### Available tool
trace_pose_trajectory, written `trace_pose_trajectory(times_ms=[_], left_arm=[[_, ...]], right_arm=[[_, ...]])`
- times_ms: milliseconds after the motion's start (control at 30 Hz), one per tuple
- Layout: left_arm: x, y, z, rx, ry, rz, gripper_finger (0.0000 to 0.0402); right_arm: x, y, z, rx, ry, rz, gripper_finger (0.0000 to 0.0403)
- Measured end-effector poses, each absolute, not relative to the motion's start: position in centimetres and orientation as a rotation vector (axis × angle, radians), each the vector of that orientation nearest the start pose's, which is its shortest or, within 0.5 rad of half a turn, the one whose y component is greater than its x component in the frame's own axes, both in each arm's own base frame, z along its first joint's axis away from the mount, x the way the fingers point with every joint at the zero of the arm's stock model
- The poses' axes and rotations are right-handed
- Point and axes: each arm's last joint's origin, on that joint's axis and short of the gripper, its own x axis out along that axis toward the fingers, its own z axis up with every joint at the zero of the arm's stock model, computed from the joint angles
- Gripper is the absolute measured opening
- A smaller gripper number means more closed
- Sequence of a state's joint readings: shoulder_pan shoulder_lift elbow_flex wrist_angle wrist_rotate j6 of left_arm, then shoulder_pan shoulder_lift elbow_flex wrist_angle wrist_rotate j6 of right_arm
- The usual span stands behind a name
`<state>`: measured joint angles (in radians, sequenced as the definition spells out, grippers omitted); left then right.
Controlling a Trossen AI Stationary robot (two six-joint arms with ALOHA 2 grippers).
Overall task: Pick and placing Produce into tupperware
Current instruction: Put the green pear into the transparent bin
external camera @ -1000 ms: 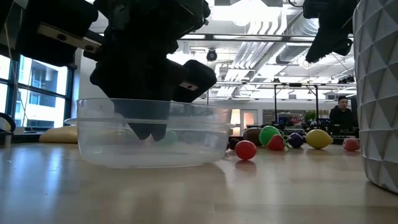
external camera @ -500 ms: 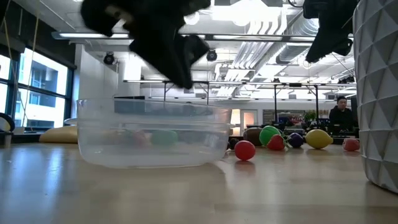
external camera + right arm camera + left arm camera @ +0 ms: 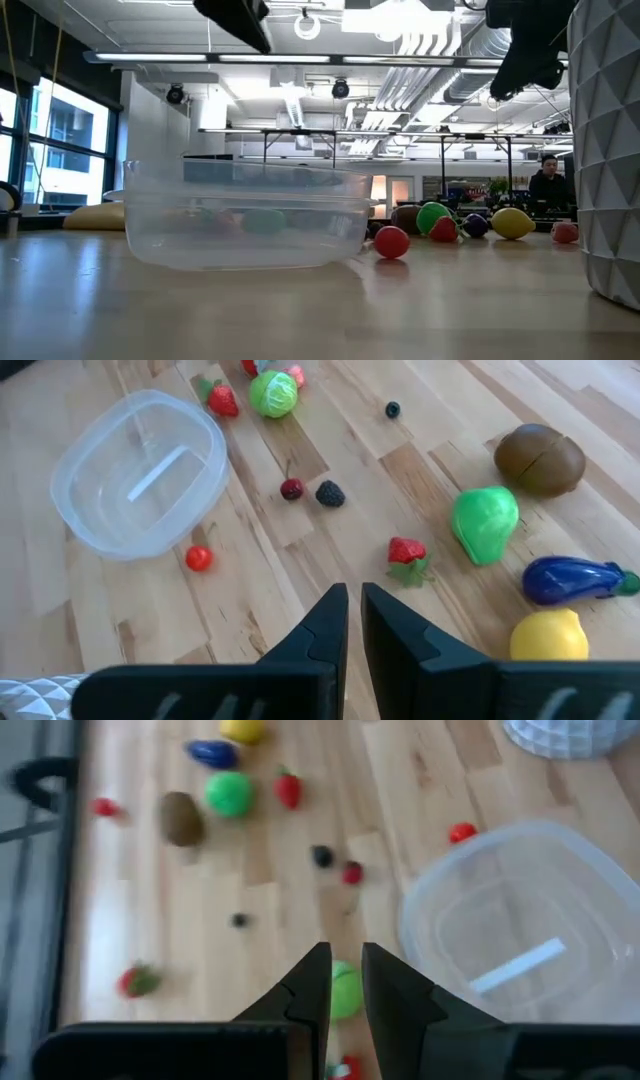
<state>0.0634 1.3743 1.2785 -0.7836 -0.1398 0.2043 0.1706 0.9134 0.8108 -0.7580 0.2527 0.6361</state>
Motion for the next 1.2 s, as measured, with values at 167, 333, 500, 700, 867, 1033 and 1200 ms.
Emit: trace_pose_trajectory(times_ms=[167,333,500,700,867,1033,1200], left_arm=[[24.7,4.0,33.7,0.199,0.854,0.170,0.0051],[22.0,5.8,32.5,0.155,0.782,0.168,0.0051],[20.6,7.4,29.6,0.113,0.695,0.135,0.0051],[19.7,8.4,27.4,0.147,0.720,0.154,0.0051],[19.7,8.5,27.4,0.183,0.709,0.138,0.0051],[19.8,8.4,27.5,0.195,0.699,0.108,0.0051],[19.8,8.4,27.4,0.193,0.704,0.107,0.0051]], right_arm=[[17.3,1.6,27.7,0.425,0.762,-0.313,0.0025],[17.5,0.4,27.7,0.452,0.759,-0.324,0.0025],[17.6,-1.4,27.9,0.492,0.735,-0.340,0.0025],[17.6,-4.1,28.8,0.536,0.720,-0.381,0.0029],[18.2,-5.9,29.8,0.489,0.751,-0.420,0.0063],[19.6,-7.4,29.1,0.438,0.812,-0.432,0.0126],[21.1,-8.5,27.1,0.406,0.924,-0.385,0.0177]])
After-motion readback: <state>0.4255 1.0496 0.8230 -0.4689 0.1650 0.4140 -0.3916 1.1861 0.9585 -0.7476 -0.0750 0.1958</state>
